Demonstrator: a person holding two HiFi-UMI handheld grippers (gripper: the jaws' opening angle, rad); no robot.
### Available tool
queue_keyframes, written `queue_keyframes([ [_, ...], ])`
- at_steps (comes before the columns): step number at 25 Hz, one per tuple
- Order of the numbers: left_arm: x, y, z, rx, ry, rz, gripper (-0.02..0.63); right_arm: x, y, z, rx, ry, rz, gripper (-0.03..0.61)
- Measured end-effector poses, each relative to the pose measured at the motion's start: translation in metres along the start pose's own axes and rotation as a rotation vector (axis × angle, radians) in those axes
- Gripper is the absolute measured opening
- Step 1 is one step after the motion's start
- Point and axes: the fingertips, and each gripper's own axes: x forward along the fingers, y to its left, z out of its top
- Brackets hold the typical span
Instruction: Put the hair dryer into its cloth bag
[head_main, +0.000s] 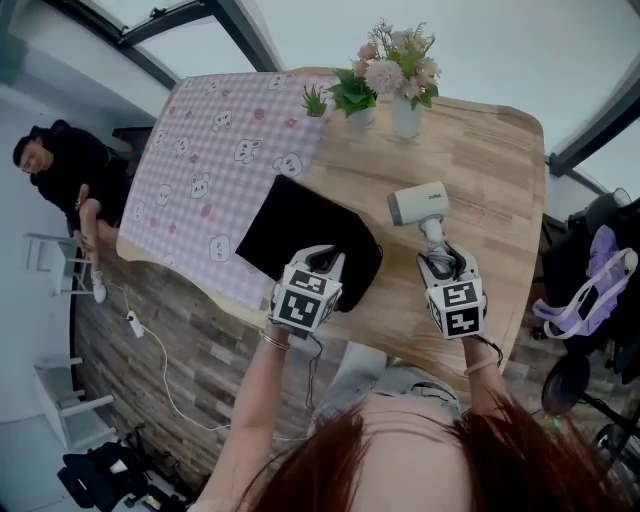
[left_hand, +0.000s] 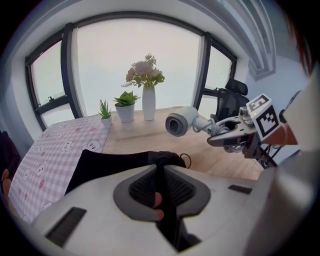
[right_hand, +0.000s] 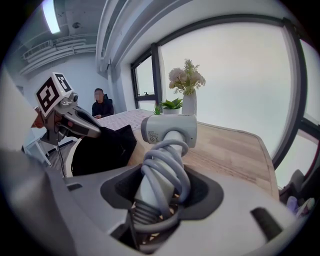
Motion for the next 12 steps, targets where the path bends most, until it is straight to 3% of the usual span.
queue_keyframes([
  [12, -0.009, 0.000, 0.009, 0.001, -0.021, 0.000, 0.038, -0.035, 0.013, 0.005, -0.029, -0.017, 0.021, 0.219],
])
